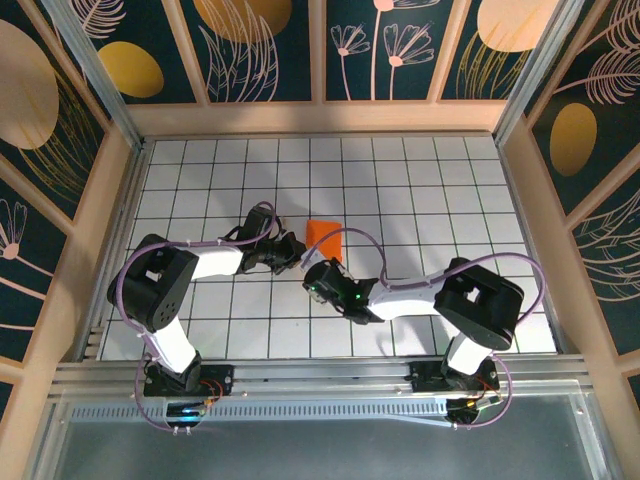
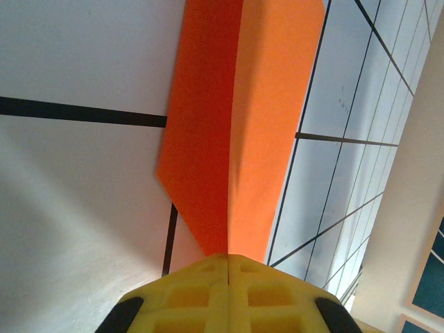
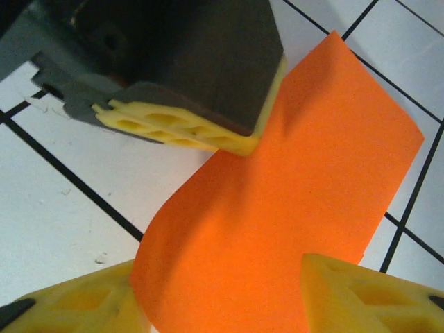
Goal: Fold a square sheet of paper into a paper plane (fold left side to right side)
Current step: Third fold the triangle at the center of the table.
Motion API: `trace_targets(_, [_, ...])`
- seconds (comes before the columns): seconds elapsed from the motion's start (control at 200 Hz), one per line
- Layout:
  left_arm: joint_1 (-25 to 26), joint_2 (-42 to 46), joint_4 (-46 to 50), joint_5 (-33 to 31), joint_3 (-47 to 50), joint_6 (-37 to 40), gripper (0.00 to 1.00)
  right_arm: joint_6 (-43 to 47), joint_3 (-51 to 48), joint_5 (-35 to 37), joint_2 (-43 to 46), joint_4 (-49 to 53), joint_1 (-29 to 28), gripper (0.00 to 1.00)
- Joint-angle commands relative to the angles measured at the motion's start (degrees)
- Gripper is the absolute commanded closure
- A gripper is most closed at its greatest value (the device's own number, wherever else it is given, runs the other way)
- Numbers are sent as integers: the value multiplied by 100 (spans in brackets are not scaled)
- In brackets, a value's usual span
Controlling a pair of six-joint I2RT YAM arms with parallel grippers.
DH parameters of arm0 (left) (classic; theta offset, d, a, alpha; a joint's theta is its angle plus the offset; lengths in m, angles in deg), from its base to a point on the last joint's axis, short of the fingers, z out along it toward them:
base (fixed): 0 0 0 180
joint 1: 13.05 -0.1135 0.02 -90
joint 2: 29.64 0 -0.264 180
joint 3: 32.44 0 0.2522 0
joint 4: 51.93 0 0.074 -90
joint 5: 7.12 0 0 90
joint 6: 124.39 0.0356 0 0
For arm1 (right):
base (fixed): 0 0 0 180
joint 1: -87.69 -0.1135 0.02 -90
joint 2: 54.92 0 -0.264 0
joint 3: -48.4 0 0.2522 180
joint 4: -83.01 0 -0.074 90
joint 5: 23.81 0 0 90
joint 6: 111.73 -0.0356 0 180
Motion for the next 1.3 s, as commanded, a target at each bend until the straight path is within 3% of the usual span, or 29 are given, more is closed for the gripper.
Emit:
trace_targets(0.0, [36, 124, 36, -5, 77, -73, 100, 71, 92, -76, -10, -143, 51, 55])
trace_targets(0.105, [45, 122, 58, -67, 57, -56, 100, 43, 15, -201, 24, -95, 46, 69])
trace_targets(0.31, [-14, 363, 226, -117, -80, 115, 80, -134, -118, -469, 100, 23, 130, 100])
trace_targets(0.47, [-355, 686, 479, -142, -93, 325, 64, -356, -269, -1027, 269, -14, 367, 100])
trace_targets(0.631, [-552, 786, 847, -181, -315, 688, 61, -552, -442, -1899, 497, -136, 661, 100])
trace_targets(0.886, [-539, 313, 827, 233, -824, 1049, 73, -918, -680, -3348, 637, -314, 1204, 100])
trace_targets(1.041, [-370, -206, 1077, 303, -1255, 1307, 80, -1027, -757, -3648, 602, -410, 1329, 100])
trace_targets(1.296, [-59, -838, 1655, -14, -1897, 1751, 83, -1161, -879, -3841, 623, -535, 1425, 100])
